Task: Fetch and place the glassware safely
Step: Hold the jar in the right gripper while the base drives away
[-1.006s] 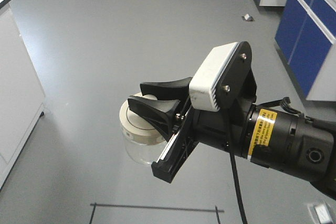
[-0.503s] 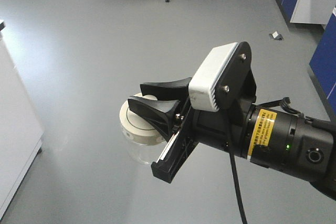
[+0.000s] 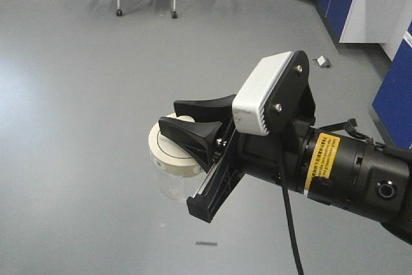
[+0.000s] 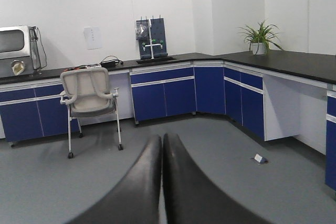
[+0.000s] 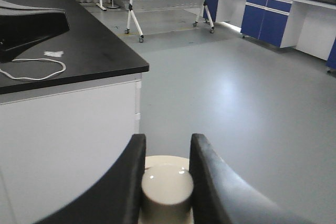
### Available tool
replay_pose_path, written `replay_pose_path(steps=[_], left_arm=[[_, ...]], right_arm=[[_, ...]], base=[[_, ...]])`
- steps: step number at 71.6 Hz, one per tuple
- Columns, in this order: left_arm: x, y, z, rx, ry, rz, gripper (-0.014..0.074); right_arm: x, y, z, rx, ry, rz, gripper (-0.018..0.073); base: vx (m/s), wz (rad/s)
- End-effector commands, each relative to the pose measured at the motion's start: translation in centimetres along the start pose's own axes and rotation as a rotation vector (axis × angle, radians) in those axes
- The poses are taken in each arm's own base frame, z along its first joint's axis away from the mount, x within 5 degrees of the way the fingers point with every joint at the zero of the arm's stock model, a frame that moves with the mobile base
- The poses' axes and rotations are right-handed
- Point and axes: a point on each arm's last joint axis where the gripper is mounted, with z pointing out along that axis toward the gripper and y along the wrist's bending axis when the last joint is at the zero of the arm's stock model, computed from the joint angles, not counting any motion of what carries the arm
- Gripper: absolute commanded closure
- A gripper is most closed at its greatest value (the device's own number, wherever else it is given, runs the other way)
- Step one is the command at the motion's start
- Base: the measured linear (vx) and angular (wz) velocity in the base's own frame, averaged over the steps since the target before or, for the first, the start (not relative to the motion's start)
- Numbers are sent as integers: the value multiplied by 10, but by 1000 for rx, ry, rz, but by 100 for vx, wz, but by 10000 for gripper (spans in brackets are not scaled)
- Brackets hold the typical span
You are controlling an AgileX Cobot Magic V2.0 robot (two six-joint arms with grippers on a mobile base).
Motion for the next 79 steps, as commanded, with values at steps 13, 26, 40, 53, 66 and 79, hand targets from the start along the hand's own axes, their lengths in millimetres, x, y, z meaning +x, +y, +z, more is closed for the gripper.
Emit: replay_pose_path(steps=[13,26,40,53,66,79], left_arm=[[-14,-2,1,24,-85,-19,603],[-14,-2,1,24,-85,-19,603],[-14,-2,1,24,-85,-19,603],[-14,-2,1,24,-85,-19,603],[-14,-2,1,24,-85,-19,603],[-14,-2,1,24,-85,-19,603]], right_arm=[[-23,3,-6,-27,-110,4,559],[-23,3,-6,-27,-110,4,559],[-23,3,-6,-27,-110,4,559],[-23,3,-6,-27,-110,4,559],[-23,3,-6,-27,-110,4,559],[-23,3,-6,-27,-110,4,559]], base=[[68,-10],[69,-5],[71,0],[72,3],[74,-1],[75,-5]])
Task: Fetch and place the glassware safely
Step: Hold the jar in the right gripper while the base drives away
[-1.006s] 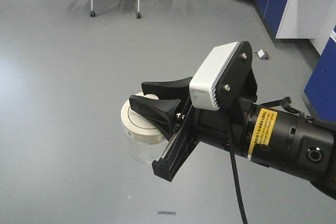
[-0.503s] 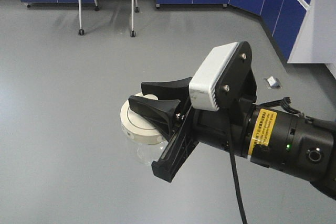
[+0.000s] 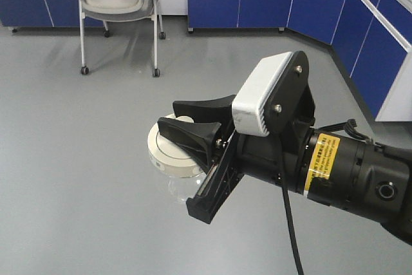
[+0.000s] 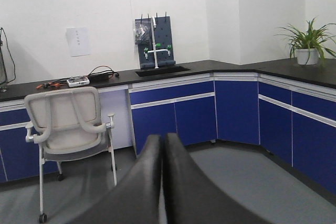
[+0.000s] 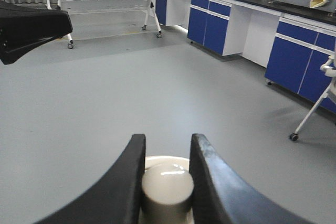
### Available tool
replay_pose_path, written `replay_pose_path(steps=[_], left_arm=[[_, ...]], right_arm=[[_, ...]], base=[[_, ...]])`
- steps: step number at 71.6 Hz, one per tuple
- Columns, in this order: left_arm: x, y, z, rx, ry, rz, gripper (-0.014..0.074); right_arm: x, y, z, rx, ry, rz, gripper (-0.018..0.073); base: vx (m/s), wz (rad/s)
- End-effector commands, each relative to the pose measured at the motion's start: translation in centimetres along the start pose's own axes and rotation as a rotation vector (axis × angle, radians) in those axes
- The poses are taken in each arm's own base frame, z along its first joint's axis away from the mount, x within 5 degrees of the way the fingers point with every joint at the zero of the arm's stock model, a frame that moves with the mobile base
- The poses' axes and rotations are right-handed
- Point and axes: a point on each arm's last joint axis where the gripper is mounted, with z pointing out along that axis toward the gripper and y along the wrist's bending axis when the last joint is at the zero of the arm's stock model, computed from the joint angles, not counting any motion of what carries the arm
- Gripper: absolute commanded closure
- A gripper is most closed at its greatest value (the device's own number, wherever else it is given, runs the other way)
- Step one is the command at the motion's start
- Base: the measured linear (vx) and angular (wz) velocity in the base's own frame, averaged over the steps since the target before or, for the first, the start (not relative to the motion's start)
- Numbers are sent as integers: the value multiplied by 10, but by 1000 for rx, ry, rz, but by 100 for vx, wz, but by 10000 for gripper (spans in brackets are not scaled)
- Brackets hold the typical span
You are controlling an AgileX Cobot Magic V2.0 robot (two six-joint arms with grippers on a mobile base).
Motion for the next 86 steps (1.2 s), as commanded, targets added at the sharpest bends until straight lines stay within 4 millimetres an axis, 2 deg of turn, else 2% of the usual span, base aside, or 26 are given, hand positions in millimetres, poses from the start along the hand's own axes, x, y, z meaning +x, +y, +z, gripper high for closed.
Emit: replay_pose_path(steps=[1,68,86], left_arm=[[-15,-2,1,24,-86,-19,603],[-14,-2,2,24,-81,-20,603],[-14,-2,2,24,-81,-20,603]], right_arm=[[-23,3,-6,-27,-110,4,559],[-23,2,-6,-24,-108,4,559],[-23,2,-6,-24,-108,4,559]], base=[[75,-4],[71,1],[53,-23]])
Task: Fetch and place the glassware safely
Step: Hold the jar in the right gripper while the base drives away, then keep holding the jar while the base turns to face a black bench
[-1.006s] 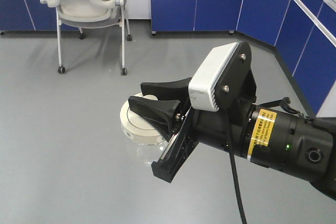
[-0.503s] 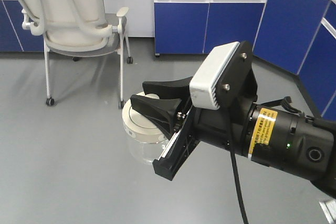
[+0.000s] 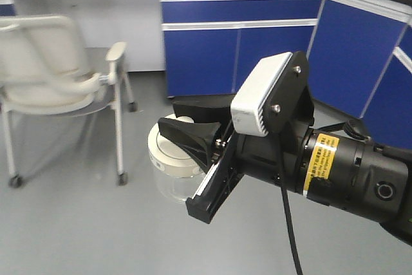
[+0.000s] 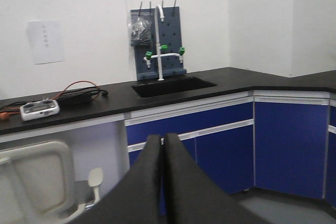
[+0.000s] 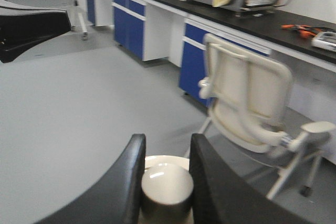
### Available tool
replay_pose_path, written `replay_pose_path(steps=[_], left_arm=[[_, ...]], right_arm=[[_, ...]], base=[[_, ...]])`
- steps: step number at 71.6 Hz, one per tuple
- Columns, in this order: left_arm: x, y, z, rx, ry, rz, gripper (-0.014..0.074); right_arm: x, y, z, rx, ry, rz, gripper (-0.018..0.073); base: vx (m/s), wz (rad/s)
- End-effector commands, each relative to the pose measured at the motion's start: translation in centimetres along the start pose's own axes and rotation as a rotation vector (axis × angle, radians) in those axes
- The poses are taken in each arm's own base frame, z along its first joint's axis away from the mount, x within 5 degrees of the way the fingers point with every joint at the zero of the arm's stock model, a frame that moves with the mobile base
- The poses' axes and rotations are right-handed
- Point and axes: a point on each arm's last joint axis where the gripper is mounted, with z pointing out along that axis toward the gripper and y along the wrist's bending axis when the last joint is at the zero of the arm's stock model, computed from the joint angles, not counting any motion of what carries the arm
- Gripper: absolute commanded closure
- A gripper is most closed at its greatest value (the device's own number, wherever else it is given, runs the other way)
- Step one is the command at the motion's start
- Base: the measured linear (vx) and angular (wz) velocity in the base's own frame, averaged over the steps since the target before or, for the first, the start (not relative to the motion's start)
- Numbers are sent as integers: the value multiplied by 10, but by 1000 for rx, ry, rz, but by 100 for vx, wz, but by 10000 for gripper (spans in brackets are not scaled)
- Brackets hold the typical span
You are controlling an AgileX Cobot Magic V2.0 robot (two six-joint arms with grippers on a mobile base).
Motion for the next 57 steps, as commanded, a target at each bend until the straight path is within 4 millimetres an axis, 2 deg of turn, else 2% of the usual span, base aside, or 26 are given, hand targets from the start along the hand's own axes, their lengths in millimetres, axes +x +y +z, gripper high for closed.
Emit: replay_pose_path(steps=[1,23,57], left_arm=[[-14,-2,2,24,-83,-19,603],[-14,-2,2,24,-83,-19,603],[-14,-2,2,24,-83,-19,603]], right_arm=[[-23,2,-6,-26,-111,4,559],[-23,2,-6,-26,-111,4,559],[-23,2,-6,-27,-111,4,559]], base=[[46,-48],[41,-66],[33,-88]])
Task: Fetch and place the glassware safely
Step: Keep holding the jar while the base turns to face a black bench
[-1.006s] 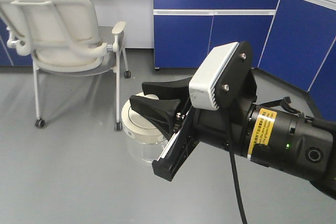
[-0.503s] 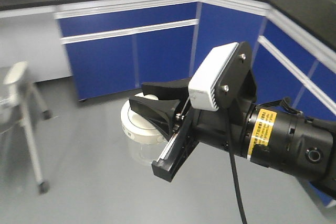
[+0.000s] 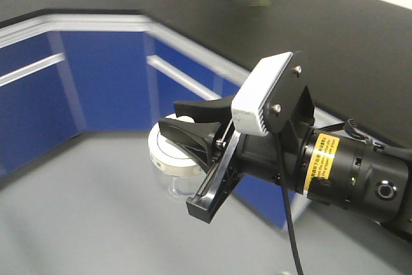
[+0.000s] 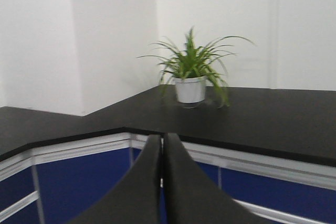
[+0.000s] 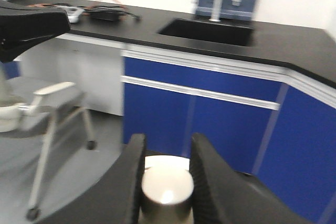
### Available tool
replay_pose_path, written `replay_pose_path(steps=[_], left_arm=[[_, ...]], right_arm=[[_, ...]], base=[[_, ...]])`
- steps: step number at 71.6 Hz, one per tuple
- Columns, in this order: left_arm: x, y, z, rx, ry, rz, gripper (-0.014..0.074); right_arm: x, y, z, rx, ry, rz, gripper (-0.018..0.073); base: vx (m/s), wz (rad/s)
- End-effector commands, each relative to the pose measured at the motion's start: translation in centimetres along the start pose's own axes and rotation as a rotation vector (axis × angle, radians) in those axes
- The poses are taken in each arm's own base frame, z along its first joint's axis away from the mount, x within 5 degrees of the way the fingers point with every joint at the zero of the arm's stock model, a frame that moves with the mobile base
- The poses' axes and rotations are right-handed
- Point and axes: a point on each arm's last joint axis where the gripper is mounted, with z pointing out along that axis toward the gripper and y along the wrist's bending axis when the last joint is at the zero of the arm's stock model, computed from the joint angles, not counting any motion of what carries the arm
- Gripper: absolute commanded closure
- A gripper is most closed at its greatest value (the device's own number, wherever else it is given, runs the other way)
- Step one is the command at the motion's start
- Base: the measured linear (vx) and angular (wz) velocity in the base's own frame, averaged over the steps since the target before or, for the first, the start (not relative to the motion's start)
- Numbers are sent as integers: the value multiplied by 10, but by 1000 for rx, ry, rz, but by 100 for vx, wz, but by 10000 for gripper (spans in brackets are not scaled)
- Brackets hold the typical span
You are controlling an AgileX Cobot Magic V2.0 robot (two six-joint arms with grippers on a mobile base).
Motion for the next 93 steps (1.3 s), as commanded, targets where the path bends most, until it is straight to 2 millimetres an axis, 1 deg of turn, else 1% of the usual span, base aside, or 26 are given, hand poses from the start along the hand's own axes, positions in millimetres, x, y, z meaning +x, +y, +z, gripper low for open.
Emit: replay_pose_path(steps=[1,32,57,73,93], left_arm=[[-14,-2,2,24,-83,-19,603],[-14,-2,2,24,-83,-19,603],[-14,-2,2,24,-83,-19,603],[-14,-2,2,24,-83,-19,603],[-14,-2,2,24,-83,-19,603]], right_arm=[[-23,2,-6,-27,-111,4,559],[-23,2,-6,-28,-112,4,559],[-23,2,-6,-28,-112,4,559],[-23,2,-6,-28,-113,4,559],[-23,2,-6,-28,-113,4,559]], base=[[29,-93],[25,-93],[21,-78],[19,-47],[19,-16]])
